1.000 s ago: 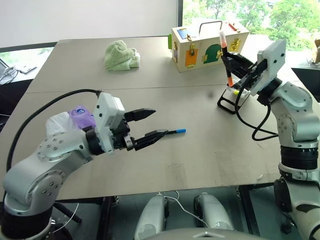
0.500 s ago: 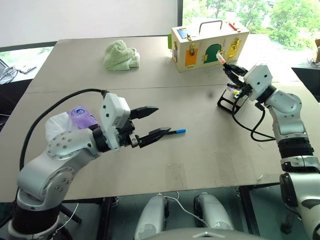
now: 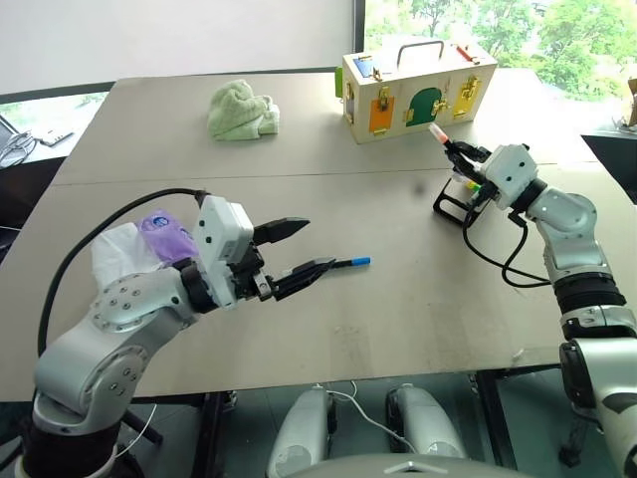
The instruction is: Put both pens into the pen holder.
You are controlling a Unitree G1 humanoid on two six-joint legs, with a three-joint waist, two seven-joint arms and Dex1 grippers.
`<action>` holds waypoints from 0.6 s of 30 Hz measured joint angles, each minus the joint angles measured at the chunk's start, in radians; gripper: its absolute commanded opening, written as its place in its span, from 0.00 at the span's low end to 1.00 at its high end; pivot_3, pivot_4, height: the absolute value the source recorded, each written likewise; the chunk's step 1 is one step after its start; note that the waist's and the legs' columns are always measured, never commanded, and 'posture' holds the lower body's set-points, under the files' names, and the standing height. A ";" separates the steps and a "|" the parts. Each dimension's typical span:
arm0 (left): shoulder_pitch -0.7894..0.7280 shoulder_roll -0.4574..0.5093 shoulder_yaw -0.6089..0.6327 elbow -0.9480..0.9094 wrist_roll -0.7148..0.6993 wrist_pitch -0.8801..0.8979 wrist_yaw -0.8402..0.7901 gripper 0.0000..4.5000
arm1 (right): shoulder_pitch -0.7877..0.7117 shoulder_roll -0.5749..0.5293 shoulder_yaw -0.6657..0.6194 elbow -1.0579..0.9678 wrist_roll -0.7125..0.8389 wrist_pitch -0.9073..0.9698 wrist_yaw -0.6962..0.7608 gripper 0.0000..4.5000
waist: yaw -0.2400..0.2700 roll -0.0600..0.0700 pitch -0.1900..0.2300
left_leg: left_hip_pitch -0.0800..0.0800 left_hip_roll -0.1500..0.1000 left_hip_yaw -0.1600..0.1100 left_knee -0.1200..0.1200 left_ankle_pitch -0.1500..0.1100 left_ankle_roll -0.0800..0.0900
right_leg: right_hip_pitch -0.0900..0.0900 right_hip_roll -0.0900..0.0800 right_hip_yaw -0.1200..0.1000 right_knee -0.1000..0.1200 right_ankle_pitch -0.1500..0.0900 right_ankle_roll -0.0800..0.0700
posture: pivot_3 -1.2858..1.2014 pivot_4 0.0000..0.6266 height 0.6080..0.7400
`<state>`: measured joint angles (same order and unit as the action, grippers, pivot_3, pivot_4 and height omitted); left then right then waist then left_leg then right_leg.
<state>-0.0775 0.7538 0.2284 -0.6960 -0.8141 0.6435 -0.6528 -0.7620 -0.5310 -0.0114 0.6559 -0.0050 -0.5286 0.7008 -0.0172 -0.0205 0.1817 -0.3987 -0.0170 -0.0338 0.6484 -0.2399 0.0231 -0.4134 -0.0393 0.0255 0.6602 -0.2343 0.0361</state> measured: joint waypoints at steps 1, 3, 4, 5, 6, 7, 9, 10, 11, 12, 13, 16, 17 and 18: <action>0.006 0.000 0.001 0.000 0.005 -0.002 -0.002 0.83 | 0.000 -0.007 0.000 0.001 0.001 0.004 0.003 0.50 | 0.000 0.000 0.000 | 0.000 0.000 0.000 0.000 0.000 0.000 | 0.000 0.000 0.000 0.000 0.000 0.000 | 0.52 0.24 1.00; 0.013 0.001 0.002 0.000 0.008 -0.006 -0.005 0.83 | 0.002 -0.011 0.000 -0.011 0.006 0.028 0.008 0.72 | 0.000 0.000 0.000 | 0.000 0.000 0.000 0.000 0.000 0.000 | 0.000 0.000 0.000 0.000 0.000 0.000 | 0.52 0.24 1.00; 0.018 0.001 0.002 0.001 0.009 -0.008 -0.007 0.83 | 0.005 -0.013 -0.001 -0.021 0.010 0.043 0.008 0.82 | 0.000 0.000 0.000 | 0.000 0.000 0.000 0.000 0.000 0.000 | 0.000 0.000 0.000 0.000 0.000 0.000 | 0.52 0.24 1.00; 0.023 0.001 0.002 0.003 0.010 -0.009 -0.010 0.83 | 0.011 -0.015 -0.002 -0.034 0.015 0.057 0.008 0.85 | 0.001 0.000 0.000 | 0.000 0.000 0.000 0.000 0.000 0.000 | 0.000 0.000 0.000 0.000 0.000 0.000 | 0.52 0.24 1.00; 0.024 0.002 0.002 0.005 0.012 -0.010 -0.014 0.83 | 0.018 -0.017 -0.002 -0.051 0.016 0.073 0.008 1.00 | 0.001 0.000 0.000 | 0.000 0.000 0.000 0.000 0.000 0.000 | 0.000 0.000 0.000 0.000 0.000 0.000 | 0.52 0.24 1.00; 0.024 0.008 0.002 0.008 0.021 -0.012 -0.019 0.83 | 0.032 -0.021 -0.003 -0.084 0.021 0.102 0.008 1.00 | 0.001 0.000 0.000 | 0.000 0.000 0.000 0.000 0.000 0.001 | 0.000 0.000 0.000 0.000 0.000 0.000 | 0.52 0.24 1.00; 0.029 0.036 -0.001 0.023 0.059 -0.014 -0.024 0.83 | 0.068 -0.032 -0.008 -0.167 0.043 0.169 0.007 1.00 | 0.003 0.000 0.000 | 0.000 0.000 -0.001 0.000 -0.001 0.002 | 0.000 0.000 0.000 0.000 0.000 0.000 | 0.52 0.24 1.00; 0.029 0.046 -0.002 0.033 0.075 -0.014 -0.025 0.83 | 0.082 -0.037 -0.009 -0.202 0.051 0.197 0.007 1.00 | 0.003 0.000 0.000 | 0.000 0.000 -0.001 0.000 -0.001 0.002 | 0.000 0.000 0.000 0.000 0.000 0.000 | 0.52 0.24 1.00; 0.024 0.055 -0.007 0.047 0.089 -0.008 -0.023 0.83 | 0.103 -0.047 -0.013 -0.254 0.066 0.243 0.009 1.00 | 0.003 0.000 0.000 | 0.000 0.000 0.000 0.000 -0.001 0.002 | 0.000 0.000 0.000 0.000 0.000 0.000 | 0.52 0.24 1.00; 0.022 0.070 -0.011 0.062 0.100 0.005 -0.021 0.83 | 0.122 -0.055 -0.017 -0.306 0.085 0.284 0.013 1.00 | 0.004 0.000 0.000 | 0.000 0.000 -0.001 0.000 -0.001 0.002 | 0.000 0.000 0.000 0.000 0.000 0.000 | 0.52 0.24 1.00; 0.008 0.084 -0.028 0.083 0.116 0.019 -0.021 0.83 | 0.149 -0.065 -0.032 -0.381 0.119 0.356 0.018 1.00 | 0.005 0.000 0.000 | 0.000 0.000 -0.001 0.000 -0.001 0.002 | 0.000 0.000 -0.001 0.001 0.000 0.000 | 0.52 0.24 1.00; -0.121 0.204 -0.179 0.205 0.210 0.091 -0.089 0.83 | 0.385 -0.220 -0.059 -0.849 0.417 0.732 0.130 1.00 | 0.023 0.002 0.001 | -0.002 -0.001 -0.005 0.000 -0.001 0.002 | 0.001 0.000 -0.005 0.000 0.000 0.000 | 0.52 0.24 1.00; -0.143 0.212 -0.198 0.222 0.221 0.101 -0.100 0.83 | 0.411 -0.243 -0.058 -0.900 0.450 0.774 0.147 1.00 | 0.027 0.003 0.001 | -0.002 -0.001 -0.005 0.000 -0.002 0.003 | 0.001 0.001 -0.007 0.000 0.000 0.000 | 0.52 0.24 1.00; -0.199 0.221 -0.243 0.261 0.236 0.126 -0.125 0.83 | 0.468 -0.287 -0.063 -1.002 0.515 0.855 0.171 1.00 | 0.029 0.003 0.001 | -0.002 -0.001 -0.005 0.000 -0.002 0.003 | 0.001 0.001 -0.008 0.000 0.000 0.000 | 0.52 0.24 1.00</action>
<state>-0.2764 0.9747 -0.0145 -0.4353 -0.5780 0.7691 -0.7782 -0.2938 -0.8185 -0.0744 -0.3465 0.5097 0.3267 0.8718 0.0114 -0.0178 0.1831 -0.4004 -0.0176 -0.0386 0.6485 -0.2418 0.0262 -0.4125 -0.0386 0.0177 0.6599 -0.2347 0.0362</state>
